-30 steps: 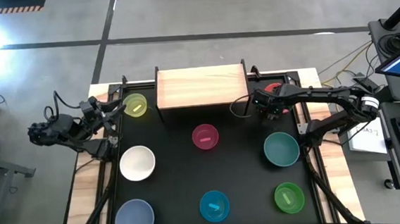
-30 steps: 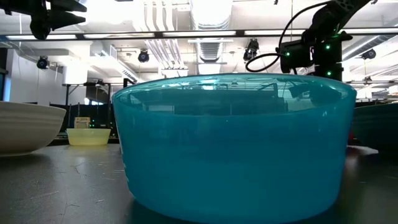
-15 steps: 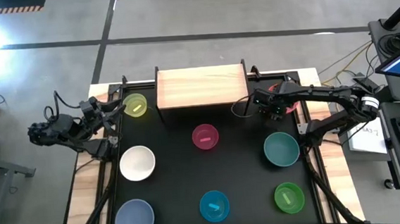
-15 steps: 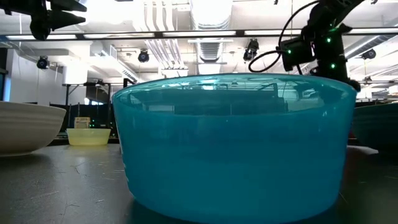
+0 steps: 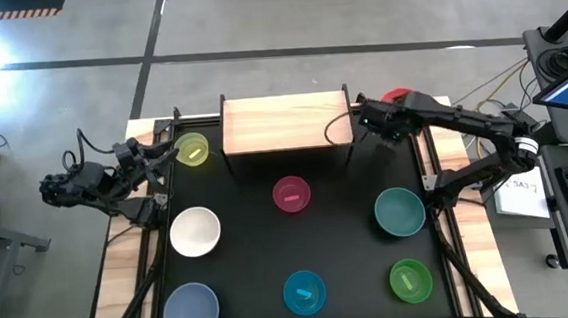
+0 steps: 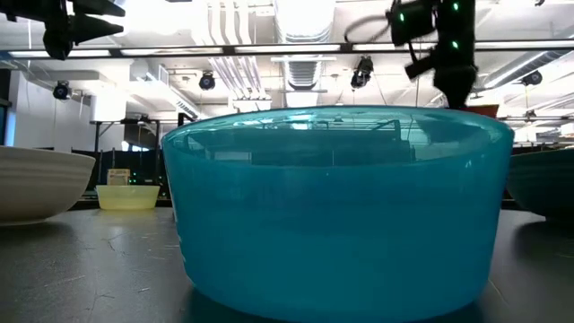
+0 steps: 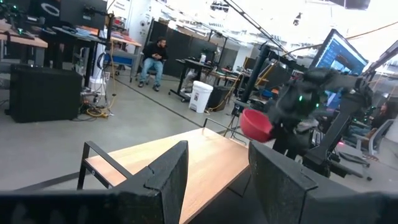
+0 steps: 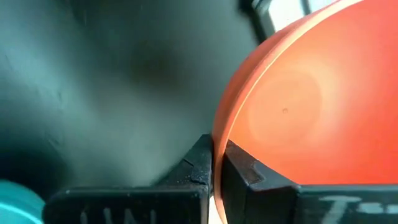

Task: Place and stack bowls onto a shelf
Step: Put the orange bowl on the shelf

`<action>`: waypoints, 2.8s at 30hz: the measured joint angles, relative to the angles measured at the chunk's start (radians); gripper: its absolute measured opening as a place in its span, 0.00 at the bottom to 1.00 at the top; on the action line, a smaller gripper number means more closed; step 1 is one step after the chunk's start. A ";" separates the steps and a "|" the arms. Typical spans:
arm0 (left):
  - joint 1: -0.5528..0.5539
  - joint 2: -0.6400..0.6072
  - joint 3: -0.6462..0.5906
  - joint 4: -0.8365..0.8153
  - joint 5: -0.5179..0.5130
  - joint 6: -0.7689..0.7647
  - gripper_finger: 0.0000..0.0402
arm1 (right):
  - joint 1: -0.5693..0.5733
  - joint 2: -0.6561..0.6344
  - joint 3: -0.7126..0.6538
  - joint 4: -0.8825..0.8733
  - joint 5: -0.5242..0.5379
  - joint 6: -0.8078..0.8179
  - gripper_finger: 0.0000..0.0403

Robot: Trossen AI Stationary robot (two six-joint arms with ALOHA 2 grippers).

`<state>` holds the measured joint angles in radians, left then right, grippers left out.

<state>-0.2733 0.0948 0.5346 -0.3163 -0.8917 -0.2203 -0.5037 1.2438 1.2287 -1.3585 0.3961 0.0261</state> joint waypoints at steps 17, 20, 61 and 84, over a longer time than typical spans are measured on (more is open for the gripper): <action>0.000 0.000 0.000 0.000 0.000 -0.010 0.38 | 0.048 0.048 0.343 0.037 -0.029 -0.060 0.02; 0.000 0.000 0.000 0.000 0.000 -0.012 0.38 | 0.069 0.096 0.366 0.040 -0.029 -0.078 0.02; 0.000 0.000 0.000 -0.001 0.000 -0.035 0.38 | 0.170 0.475 0.666 0.001 -0.194 -0.183 0.02; 0.000 0.000 0.000 -0.096 0.014 -0.111 0.38 | 0.170 0.534 0.660 0.003 -0.187 -0.194 0.02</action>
<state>-0.2732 0.0952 0.5343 -0.4123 -0.8772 -0.3317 -0.3340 1.7775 1.8889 -1.3556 0.2089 -0.1679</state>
